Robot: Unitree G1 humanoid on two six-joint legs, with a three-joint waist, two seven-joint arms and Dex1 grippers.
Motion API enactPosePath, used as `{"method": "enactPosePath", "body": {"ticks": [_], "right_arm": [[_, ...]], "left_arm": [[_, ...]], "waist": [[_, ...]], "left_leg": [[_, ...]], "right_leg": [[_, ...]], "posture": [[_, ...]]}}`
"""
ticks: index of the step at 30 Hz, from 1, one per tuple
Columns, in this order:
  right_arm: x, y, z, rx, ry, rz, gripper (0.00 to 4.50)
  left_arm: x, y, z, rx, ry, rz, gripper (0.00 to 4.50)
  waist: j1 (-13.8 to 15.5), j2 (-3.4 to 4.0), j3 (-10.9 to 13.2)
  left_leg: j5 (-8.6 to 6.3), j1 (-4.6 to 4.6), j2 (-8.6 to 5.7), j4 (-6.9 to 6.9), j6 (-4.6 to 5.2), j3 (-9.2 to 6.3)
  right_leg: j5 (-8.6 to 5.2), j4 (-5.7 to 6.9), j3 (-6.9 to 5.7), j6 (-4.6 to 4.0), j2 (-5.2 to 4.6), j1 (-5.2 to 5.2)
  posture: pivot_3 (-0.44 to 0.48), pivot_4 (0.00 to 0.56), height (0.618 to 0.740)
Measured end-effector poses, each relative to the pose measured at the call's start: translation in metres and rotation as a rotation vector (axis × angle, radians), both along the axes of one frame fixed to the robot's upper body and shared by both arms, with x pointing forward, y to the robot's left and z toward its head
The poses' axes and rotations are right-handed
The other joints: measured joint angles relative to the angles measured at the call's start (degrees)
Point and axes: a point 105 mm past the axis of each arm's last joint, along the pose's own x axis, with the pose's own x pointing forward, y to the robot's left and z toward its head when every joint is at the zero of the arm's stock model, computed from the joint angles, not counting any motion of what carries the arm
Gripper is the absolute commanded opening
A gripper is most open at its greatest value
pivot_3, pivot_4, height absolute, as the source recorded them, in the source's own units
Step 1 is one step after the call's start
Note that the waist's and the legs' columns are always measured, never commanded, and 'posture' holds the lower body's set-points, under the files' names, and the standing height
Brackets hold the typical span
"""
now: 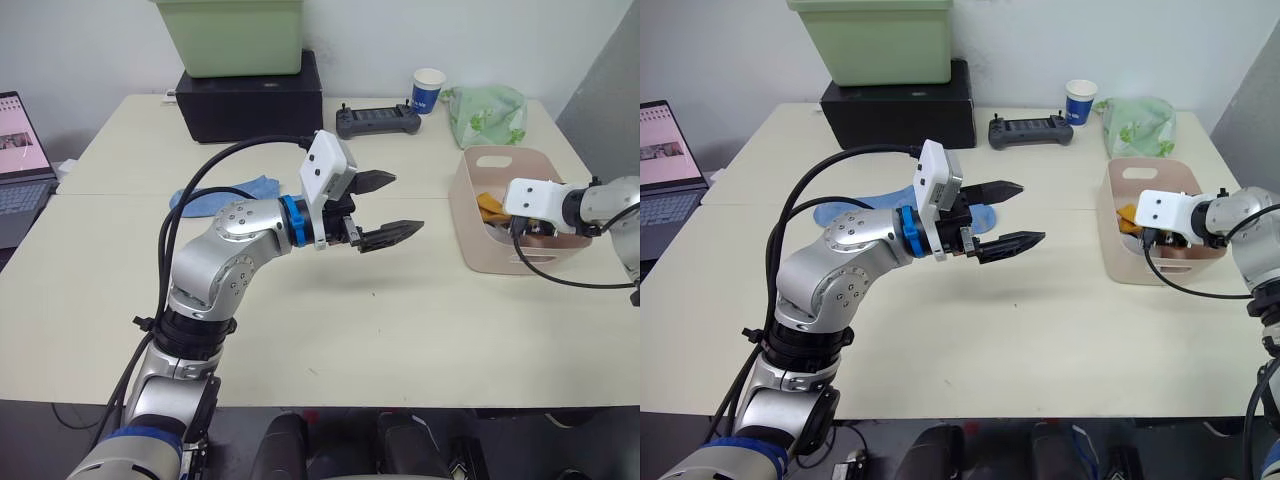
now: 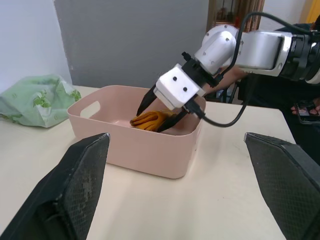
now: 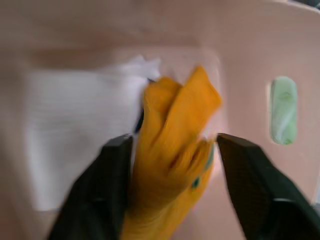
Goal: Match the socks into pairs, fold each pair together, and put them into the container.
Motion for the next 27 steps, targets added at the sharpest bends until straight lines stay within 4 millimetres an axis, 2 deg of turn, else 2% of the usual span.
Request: {"method": "enactPosePath", "body": {"ticks": [2, 7, 9, 10, 12, 16, 22, 24, 27], "right_arm": [[-0.01, 0.006, 0.012, 0.04, 0.058, 0.014, 4.45], [-0.013, 0.019, 0.056, 0.141, 0.013, -0.006, 4.45], [-0.007, 0.016, 0.072, 0.122, -0.076, -0.025, 4.45], [-0.003, 0.011, 0.076, 0.102, -0.121, -0.045, 4.29], [0.004, 0.0, 0.069, 0.062, -0.152, -0.082, 3.84], [0.014, -0.021, 0.024, -0.083, -0.09, -0.12, 2.4], [0.019, -0.026, -0.023, -0.135, 0.027, -0.117, 0.17], [0.019, -0.021, -0.035, -0.117, 0.061, -0.102, 0.05], [0.022, -0.018, -0.029, -0.108, 0.051, -0.094, 0.05]], "left_arm": [[0.0, 0.0, 0.0, 0.003, 0.0, 0.001, 4.5], [-0.001, 0.001, -0.004, 0.006, 0.009, -0.008, 4.5], [-0.001, 0.0, -0.004, 0.005, 0.009, -0.012, 4.5], [-0.001, 0.0, -0.004, 0.003, 0.008, -0.013, 4.5], [0.0, 0.0, -0.003, 0.001, 0.003, -0.011, 4.5], [0.0, -0.001, -0.002, 0.006, -0.009, -0.009, 4.5], [0.0, -0.002, -0.005, 0.021, -0.011, -0.006, 4.5], [0.0, -0.002, -0.006, 0.024, -0.009, -0.004, 4.5], [-0.001, -0.002, -0.008, 0.027, -0.005, -0.002, 4.5]], "waist": [[0.0, 0.01, 0.0], [-0.1, 0.03, 0.0], [0.0, 0.03, 0.0], [0.0, 0.02, 0.0], [0.0, 0.02, 0.0], [0.0, 0.03, 0.0], [-0.3, 0.03, 0.0], [-0.4, 0.03, 0.0], [-0.3, 0.03, 0.0]], "left_leg": [[0.0, 0.0, 0.01, 0.0, 0.01, -0.17], [0.0, 0.04, 0.01, 0.0, 0.01, -0.27], [0.0, 0.04, 0.0, 0.0, 0.01, -0.28], [0.0, 0.04, 0.0, 0.0, 0.01, -0.27], [0.0, 0.03, -0.05, 0.01, 0.02, -0.22], [0.01, 0.02, -0.07, 0.01, 0.03, -0.11], [0.02, 0.06, -0.01, 0.0, 0.02, -0.08], [0.02, 0.11, -0.02, 0.0, 0.02, -0.06], [0.03, 0.14, -0.02, 0.01, 0.01, -0.09]], "right_leg": [[0.0, 0.0, -0.01, 0.0, 0.0, 0.02], [0.0, 0.03, -0.01, 0.0, 0.0, 0.03], [0.0, 0.0, -0.02, 0.0, 0.0, 0.05], [0.0, -0.01, -0.03, 0.0, -0.01, 0.08], [0.0, -0.02, -0.03, 0.0, -0.05, 0.07], [0.0, -0.01, 0.02, 0.0, -0.08, 0.03], [0.0, 0.02, 0.01, -0.01, -0.07, 0.01], [0.01, 0.09, 0.02, -0.01, -0.06, 0.01], [0.01, 0.09, 0.02, -0.01, -0.06, 0.06]], "posture": [[0.0, 0.15, 0.74], [0.0, 0.15, 0.74], [0.0, 0.15, 0.74], [0.0, 0.15, 0.74], [0.0, 0.15, 0.74], [0.0, 0.15, 0.74], [0.0, 0.15, 0.74], [0.0, 0.15, 0.74], [0.0, 0.15, 0.74]]}}
